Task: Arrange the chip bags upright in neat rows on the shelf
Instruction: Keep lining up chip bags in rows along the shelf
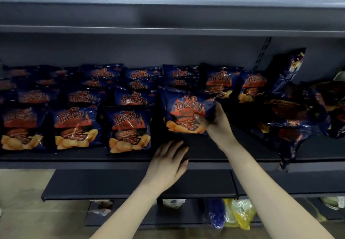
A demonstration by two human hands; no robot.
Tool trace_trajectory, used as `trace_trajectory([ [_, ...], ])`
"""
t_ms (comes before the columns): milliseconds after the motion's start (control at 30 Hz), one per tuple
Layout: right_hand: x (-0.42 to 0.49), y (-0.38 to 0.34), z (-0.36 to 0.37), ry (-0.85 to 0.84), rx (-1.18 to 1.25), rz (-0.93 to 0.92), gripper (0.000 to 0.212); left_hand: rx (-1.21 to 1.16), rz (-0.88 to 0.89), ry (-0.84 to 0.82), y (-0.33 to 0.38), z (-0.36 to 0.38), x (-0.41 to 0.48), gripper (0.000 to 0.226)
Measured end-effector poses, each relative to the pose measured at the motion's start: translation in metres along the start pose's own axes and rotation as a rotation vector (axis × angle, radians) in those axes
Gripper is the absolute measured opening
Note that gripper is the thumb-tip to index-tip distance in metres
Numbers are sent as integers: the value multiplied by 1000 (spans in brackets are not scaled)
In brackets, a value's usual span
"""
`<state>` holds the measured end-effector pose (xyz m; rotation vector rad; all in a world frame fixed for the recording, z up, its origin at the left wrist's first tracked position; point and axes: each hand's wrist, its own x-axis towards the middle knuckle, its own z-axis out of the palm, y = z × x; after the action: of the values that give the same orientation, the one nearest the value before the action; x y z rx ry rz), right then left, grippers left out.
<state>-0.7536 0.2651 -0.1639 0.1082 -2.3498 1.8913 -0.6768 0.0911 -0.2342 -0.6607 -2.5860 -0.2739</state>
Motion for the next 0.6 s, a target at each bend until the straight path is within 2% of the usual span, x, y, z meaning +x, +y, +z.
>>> trace_trajectory([
  [167,-3,12,14,14,-10,43,41,38,29,62,-3,10,-2,36],
  [433,-3,9,14,-11,-279,32,30,73,31,146,-2,17,-3,34],
  [600,-6,7,18,-15,-339,27,47,80,26,155,-1,16,-3,33],
])
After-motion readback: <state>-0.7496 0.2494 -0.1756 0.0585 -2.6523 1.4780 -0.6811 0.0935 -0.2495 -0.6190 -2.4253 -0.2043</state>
